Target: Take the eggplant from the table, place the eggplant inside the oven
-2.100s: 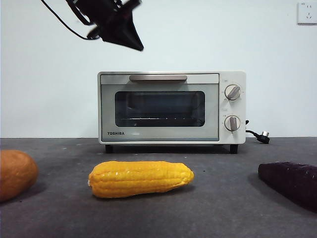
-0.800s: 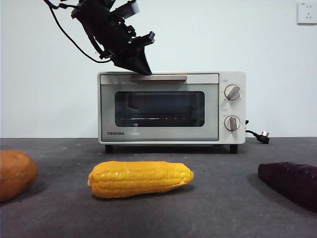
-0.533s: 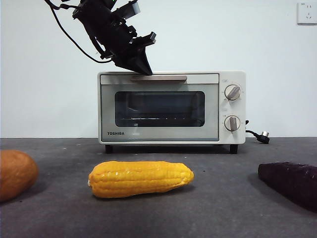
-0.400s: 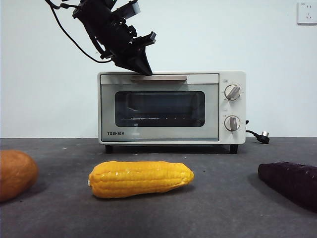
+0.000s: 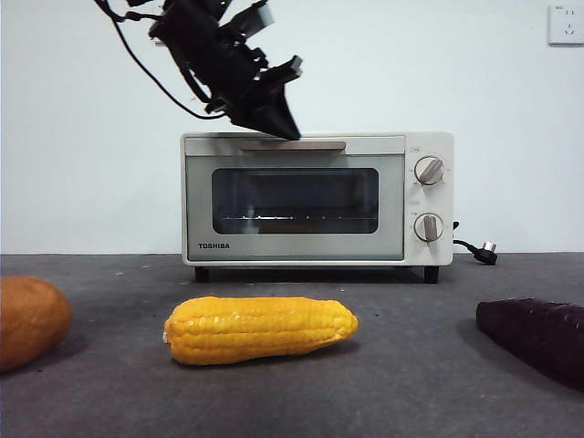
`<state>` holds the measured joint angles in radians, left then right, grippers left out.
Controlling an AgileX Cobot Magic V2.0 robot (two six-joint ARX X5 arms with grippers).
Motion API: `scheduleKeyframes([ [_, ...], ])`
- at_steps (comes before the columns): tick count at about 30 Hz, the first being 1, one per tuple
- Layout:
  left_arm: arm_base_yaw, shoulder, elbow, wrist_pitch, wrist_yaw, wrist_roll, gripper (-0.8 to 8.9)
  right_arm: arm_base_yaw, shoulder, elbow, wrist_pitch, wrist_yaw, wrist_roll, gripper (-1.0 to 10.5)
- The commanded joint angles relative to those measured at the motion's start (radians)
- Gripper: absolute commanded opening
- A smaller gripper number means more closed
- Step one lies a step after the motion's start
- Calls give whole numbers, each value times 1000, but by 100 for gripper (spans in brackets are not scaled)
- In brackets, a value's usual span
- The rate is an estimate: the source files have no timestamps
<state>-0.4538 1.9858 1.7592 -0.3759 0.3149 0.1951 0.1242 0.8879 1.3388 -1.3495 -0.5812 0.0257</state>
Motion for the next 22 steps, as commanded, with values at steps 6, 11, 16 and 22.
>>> scheduleKeyframes([
  [6,-55,79,-56,-106,-20,18,-6,1,-2,1,15,-2,-12,599],
  [11,-90,79,-56,-125,-18,18,-6,1,-2,1,16,-2,-24,599],
  [16,-132,79,-56,-161,60,17,-6,1,-1,1,18,-2,-31,599],
  [22,-193,79,-56,-172,60,18,-6,1,8,1,20,6,-34,599],
])
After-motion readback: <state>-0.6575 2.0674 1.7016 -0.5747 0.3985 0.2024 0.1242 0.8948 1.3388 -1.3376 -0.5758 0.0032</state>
